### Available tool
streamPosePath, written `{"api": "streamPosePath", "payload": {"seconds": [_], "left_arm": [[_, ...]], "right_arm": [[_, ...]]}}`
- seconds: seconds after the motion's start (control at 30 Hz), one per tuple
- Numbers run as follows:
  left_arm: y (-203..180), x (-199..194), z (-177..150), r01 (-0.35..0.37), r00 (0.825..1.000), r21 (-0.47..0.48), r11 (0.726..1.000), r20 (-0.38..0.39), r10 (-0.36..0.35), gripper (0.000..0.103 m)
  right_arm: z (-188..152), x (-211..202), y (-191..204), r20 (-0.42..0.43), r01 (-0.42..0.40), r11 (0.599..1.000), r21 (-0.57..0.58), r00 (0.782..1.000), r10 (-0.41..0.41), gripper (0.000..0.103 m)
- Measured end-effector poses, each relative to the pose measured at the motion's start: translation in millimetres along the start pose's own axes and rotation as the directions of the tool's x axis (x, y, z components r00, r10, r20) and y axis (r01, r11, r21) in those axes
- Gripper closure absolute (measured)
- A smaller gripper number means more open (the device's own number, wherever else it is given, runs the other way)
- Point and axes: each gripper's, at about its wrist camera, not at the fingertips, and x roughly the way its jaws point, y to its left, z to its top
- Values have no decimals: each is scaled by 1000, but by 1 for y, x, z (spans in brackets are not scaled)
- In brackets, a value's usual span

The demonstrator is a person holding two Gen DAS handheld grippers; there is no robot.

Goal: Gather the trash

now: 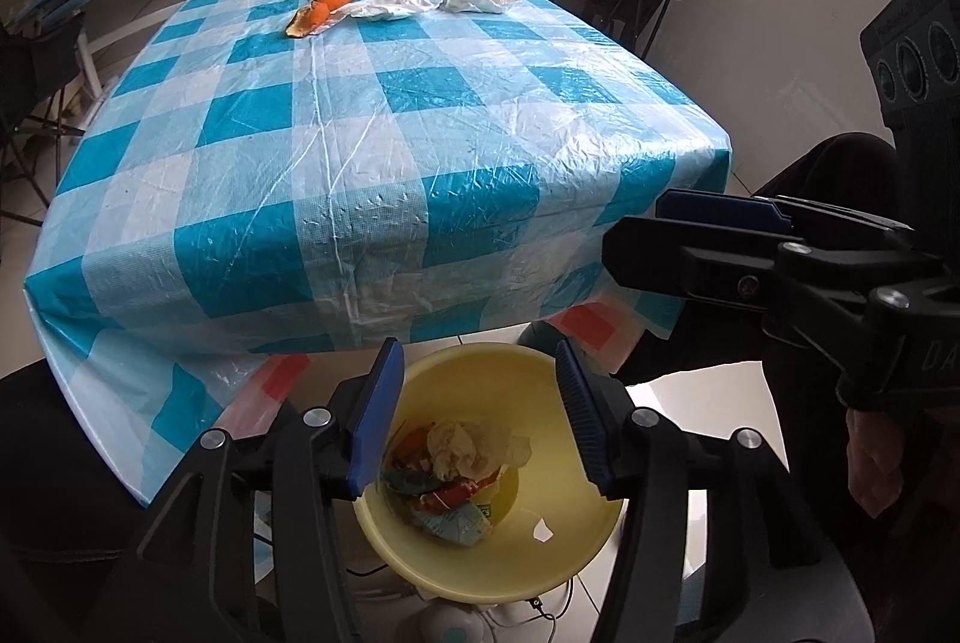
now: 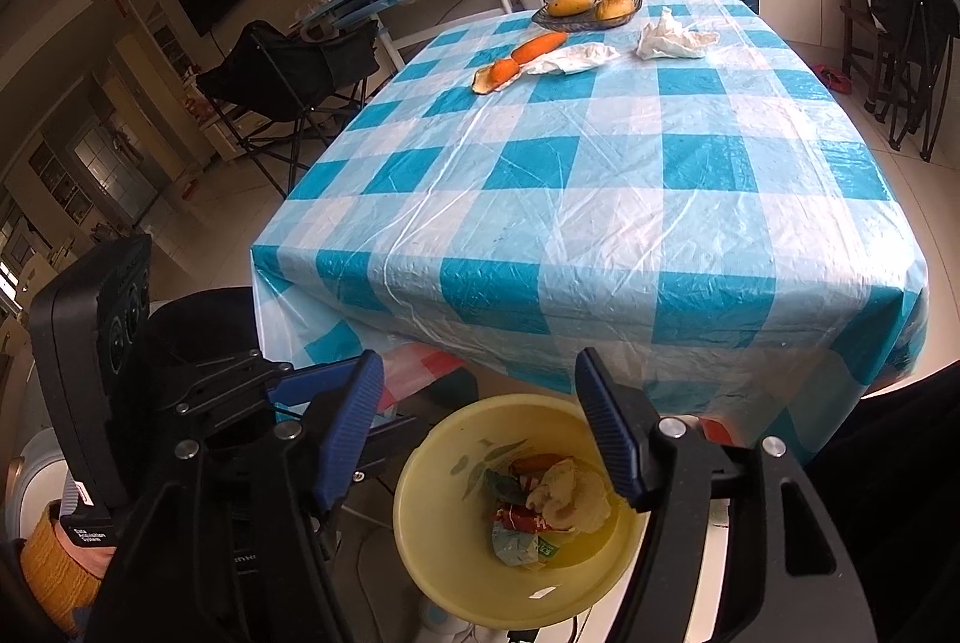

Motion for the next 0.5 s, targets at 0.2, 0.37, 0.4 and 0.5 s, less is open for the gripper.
{"api": "streamPosePath", "payload": {"seconds": [0.2, 0.37, 0.4, 0.5], "left_arm": [[11, -22, 14, 42, 991, -76, 996, 131, -32, 46], [48, -38, 32, 34, 966, -244, 969, 258, 31, 39], [56, -39, 35, 27, 961, -276, 961, 270, 50, 39], [74, -37, 42, 4, 953, -348, 938, 285, 102, 38]], "right_arm": [[35, 11, 2, 40, 24, 998, -55, 999, -22, 39], [82, 38, -4, 64, 68, 993, -94, 996, -62, 39], [93, 44, -4, 67, 70, 993, -97, 996, -64, 39], [122, 65, -3, 70, 67, 993, -96, 996, -60, 39]]}}
